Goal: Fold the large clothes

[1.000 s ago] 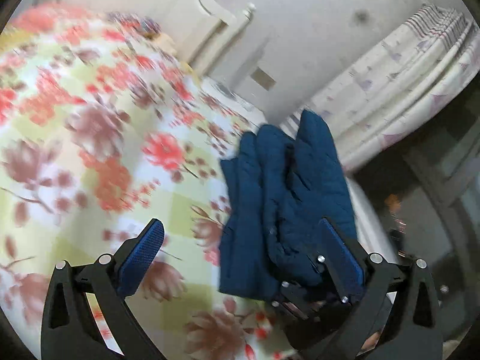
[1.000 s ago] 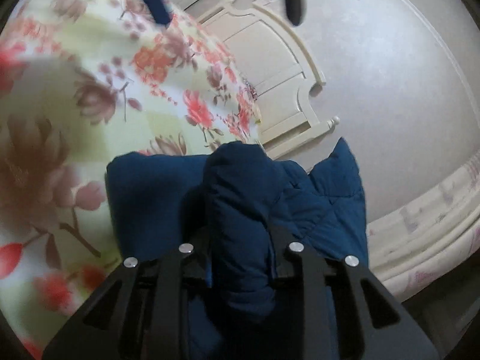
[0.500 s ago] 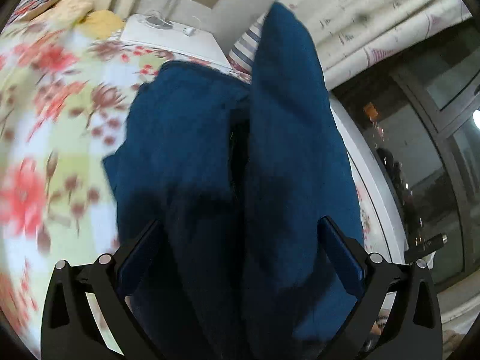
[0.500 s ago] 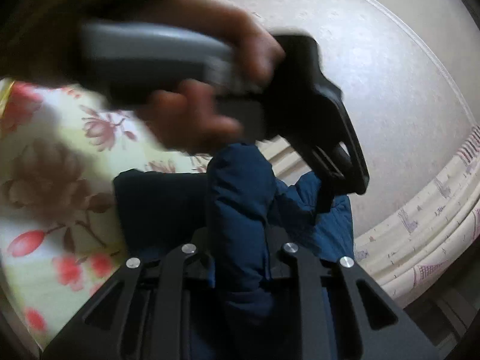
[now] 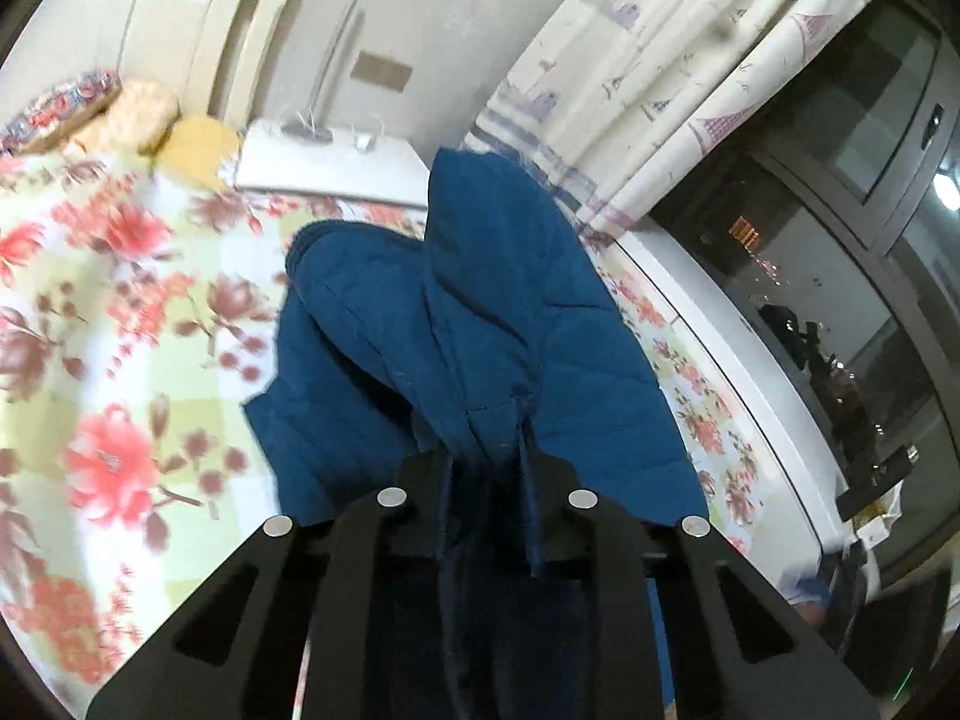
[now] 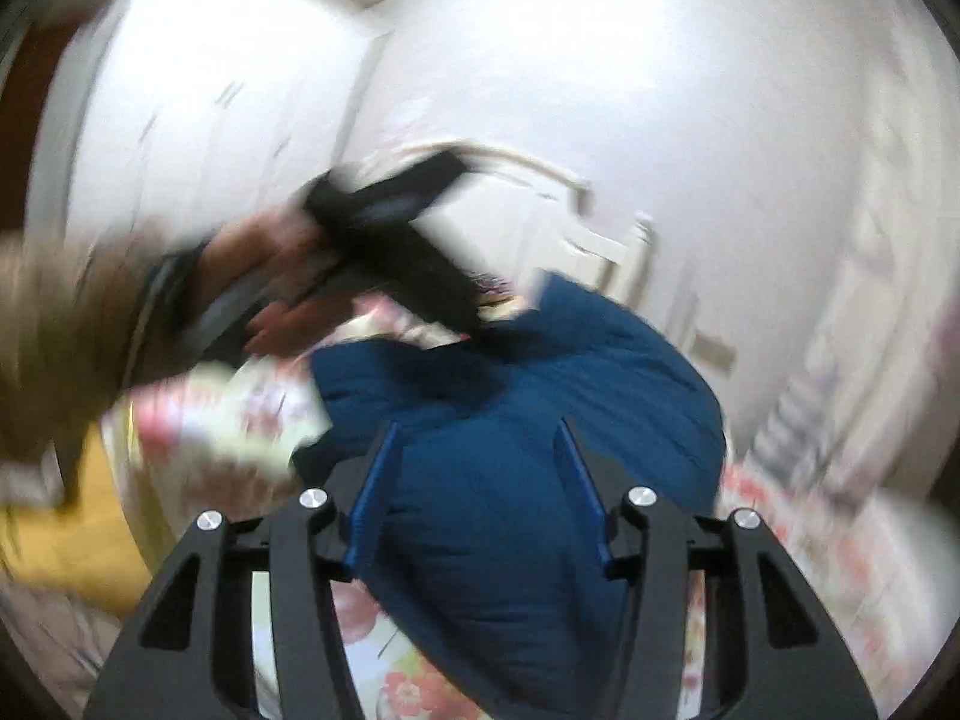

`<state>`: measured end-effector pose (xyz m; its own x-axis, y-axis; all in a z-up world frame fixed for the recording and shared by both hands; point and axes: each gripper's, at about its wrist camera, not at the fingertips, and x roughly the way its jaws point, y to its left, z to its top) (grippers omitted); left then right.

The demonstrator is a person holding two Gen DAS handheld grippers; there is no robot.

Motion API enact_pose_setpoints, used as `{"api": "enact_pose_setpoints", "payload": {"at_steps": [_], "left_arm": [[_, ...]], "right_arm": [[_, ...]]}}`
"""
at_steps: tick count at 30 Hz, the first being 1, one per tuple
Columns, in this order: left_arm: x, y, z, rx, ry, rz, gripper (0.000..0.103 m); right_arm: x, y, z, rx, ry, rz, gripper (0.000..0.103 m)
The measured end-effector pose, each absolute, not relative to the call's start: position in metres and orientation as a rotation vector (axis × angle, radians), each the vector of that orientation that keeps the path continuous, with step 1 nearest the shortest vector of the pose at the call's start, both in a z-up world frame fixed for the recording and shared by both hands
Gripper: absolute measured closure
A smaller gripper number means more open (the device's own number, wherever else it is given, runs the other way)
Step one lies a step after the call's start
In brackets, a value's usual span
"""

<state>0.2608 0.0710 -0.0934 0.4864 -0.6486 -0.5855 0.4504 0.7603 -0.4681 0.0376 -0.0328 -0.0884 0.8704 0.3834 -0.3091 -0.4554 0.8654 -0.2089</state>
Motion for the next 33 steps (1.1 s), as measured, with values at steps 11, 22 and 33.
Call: {"api": "enact_pose_setpoints", "payload": {"at_steps": [11,22,33], "left_arm": [[0.26,0.112,-0.142,-0.333,0.843,-0.55,0.082],[0.244,0.006,-0.013,0.084,0.55,-0.313,0.004],[0.346,0.046,-0.137,-0.111,0.858,-0.284,0.011]], "right_arm": [[0.108,0.044,-0.156,-0.524,0.454,0.373,0.049],[0.116,0.035,-0.15,-0.481,0.526,0.39,0.049],[0.106,-0.018,-0.078,-0.332,0.5,0.569,0.053]]}}
